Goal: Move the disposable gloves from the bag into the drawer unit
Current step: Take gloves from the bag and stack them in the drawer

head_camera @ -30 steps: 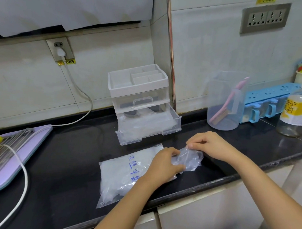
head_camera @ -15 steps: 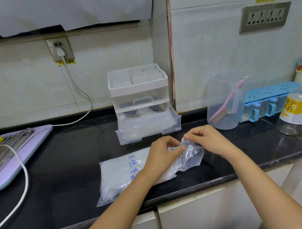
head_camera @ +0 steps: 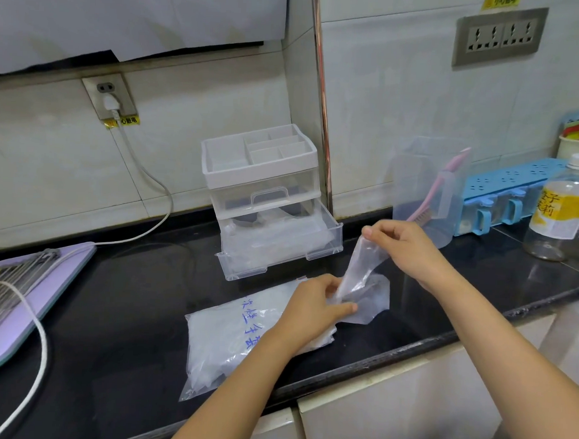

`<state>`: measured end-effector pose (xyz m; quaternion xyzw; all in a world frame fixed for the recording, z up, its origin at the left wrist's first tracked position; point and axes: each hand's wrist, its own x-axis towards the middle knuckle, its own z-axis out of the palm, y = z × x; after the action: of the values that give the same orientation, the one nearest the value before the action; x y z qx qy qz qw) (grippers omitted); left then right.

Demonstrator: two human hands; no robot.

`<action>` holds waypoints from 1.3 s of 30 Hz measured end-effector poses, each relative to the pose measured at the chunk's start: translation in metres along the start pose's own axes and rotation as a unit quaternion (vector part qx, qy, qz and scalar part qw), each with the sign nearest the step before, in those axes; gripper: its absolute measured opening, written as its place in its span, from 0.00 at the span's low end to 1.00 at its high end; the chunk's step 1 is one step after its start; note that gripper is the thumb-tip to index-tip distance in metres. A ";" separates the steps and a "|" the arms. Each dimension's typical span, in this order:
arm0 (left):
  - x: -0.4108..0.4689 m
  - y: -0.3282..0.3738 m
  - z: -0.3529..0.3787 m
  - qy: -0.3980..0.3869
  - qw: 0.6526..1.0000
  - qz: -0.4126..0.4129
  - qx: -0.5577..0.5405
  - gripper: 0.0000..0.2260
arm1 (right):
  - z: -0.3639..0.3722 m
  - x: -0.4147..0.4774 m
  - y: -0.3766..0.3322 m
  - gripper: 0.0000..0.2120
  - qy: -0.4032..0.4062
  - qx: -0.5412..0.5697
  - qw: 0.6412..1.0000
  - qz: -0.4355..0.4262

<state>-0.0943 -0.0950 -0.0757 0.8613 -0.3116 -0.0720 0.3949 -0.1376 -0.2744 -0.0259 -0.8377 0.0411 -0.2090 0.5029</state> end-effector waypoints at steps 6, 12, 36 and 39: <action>0.000 -0.003 0.000 -0.008 0.999 -0.033 -0.015 0.17 | -0.014 0.011 -0.037 0.14 0.057 0.021 0.995 -0.075; -0.003 0.009 -0.026 0.039 0.994 -0.033 -0.095 0.19 | -0.032 0.026 -0.080 0.17 0.130 -0.022 0.975 -0.176; -0.005 0.066 -0.121 0.054 0.967 -0.044 -0.244 0.06 | -0.019 0.030 -0.128 0.32 -0.209 -0.221 0.945 -0.123; -0.004 0.063 -0.132 0.032 0.974 -0.050 -0.217 0.09 | -0.015 0.040 -0.125 0.32 -0.259 -0.187 0.935 -0.155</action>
<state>-0.0786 -0.0399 0.0589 0.7712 -0.2326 -0.1304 0.5781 -0.1247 -0.2369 0.0999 -0.9377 -0.1825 -0.0480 0.2919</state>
